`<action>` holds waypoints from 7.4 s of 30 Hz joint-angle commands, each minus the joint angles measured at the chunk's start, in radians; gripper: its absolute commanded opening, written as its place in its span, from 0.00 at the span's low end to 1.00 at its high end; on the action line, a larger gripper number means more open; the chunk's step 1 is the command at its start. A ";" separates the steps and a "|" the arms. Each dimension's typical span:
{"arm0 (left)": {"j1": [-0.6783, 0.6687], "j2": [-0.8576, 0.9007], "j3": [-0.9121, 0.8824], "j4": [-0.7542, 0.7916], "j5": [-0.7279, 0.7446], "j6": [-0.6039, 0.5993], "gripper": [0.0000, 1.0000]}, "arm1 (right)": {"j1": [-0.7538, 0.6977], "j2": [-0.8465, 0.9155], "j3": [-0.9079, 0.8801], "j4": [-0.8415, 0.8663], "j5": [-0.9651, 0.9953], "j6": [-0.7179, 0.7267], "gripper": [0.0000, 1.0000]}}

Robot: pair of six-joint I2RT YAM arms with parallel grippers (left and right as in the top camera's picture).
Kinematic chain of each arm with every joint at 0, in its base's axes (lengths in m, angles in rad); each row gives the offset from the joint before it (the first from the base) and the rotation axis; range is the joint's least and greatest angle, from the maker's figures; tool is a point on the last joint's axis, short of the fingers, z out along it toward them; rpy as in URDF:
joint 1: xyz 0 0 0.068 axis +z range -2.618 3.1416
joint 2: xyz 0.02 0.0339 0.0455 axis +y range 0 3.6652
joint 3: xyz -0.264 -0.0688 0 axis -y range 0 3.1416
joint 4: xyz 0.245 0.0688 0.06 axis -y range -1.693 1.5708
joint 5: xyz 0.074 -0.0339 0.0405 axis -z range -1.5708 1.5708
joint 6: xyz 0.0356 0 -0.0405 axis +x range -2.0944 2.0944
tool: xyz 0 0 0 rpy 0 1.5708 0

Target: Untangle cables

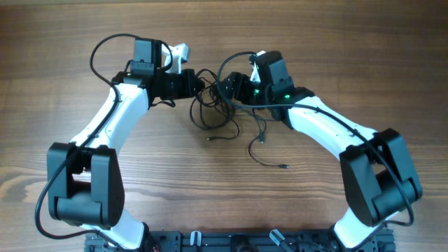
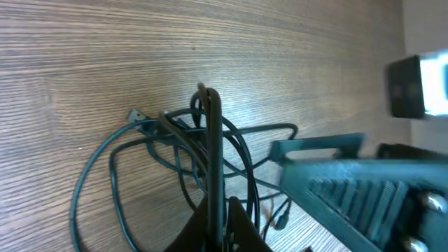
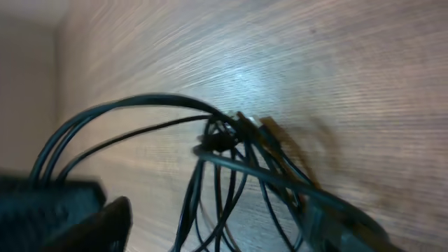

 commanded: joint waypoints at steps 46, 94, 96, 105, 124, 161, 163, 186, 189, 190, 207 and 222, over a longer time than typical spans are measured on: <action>-0.010 -0.026 -0.005 0.010 -0.002 0.016 0.04 | 0.051 0.118 -0.001 0.255 0.233 0.399 0.08; -0.010 -0.026 -0.005 0.010 -0.243 -0.058 0.04 | -0.383 0.061 -0.001 0.198 -0.597 0.122 0.04; -0.010 -0.026 -0.005 0.005 -0.339 -0.136 0.04 | -0.382 0.062 -0.001 0.189 -0.597 0.090 0.04; -0.010 -0.026 -0.005 -0.001 -0.404 -0.166 0.04 | -0.343 0.062 -0.001 -0.112 -0.478 -0.111 0.04; -0.010 -0.026 -0.005 -0.040 -0.764 -0.240 0.13 | -0.130 0.062 -0.001 -0.240 -0.120 -0.151 0.17; -0.010 -0.026 -0.005 -0.013 -0.521 -0.240 0.55 | -0.122 -0.135 0.097 -0.401 0.066 -0.301 1.00; -0.010 -0.026 -0.005 -0.013 -0.521 -0.241 0.44 | -0.122 -0.135 0.097 -0.400 0.066 -0.301 1.00; -0.010 0.020 -0.006 -0.009 -0.683 -0.240 0.76 | -0.122 -0.135 0.097 -0.400 0.066 -0.301 1.00; -0.009 0.033 -0.006 -0.008 -0.714 -0.240 0.82 | -0.122 -0.135 0.097 -0.400 0.066 -0.301 1.00; -0.009 0.037 -0.006 -0.006 -0.717 -0.240 0.83 | -0.122 -0.135 0.097 -0.400 0.066 -0.301 1.00; -0.008 0.083 -0.006 0.011 -0.717 -0.240 0.82 | -0.122 -0.135 0.097 -0.400 0.066 -0.301 1.00; 0.052 0.093 -0.006 0.002 -0.694 -0.239 0.52 | -0.122 -0.135 0.097 -0.400 0.066 -0.301 1.00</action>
